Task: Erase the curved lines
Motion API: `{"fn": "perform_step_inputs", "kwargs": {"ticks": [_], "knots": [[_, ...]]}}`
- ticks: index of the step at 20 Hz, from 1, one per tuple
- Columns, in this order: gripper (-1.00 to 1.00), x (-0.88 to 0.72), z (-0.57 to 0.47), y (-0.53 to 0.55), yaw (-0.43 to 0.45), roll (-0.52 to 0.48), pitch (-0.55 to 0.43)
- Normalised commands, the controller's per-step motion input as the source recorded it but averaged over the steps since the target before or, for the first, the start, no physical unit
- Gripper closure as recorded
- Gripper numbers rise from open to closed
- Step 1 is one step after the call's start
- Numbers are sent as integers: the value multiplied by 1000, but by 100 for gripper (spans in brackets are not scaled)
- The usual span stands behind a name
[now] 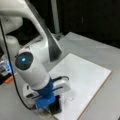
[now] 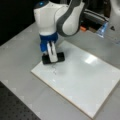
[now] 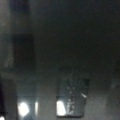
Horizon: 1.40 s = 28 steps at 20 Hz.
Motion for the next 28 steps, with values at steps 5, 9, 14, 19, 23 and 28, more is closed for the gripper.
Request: {"fn": "perform_step_inputs", "kwargs": {"ticks": [5, 9, 14, 19, 23, 28], "knots": [[100, -75, -324, 314, -117, 60, -149], [100, -27, -325, 267, -159, 92, -129], [100, 69, -358, 273, -173, 113, -114], [100, 210, -438, 280, -166, 128, -92], [100, 367, -512, 226, -154, 153, -42], [100, 518, -560, 111, -138, 178, 17]]}}
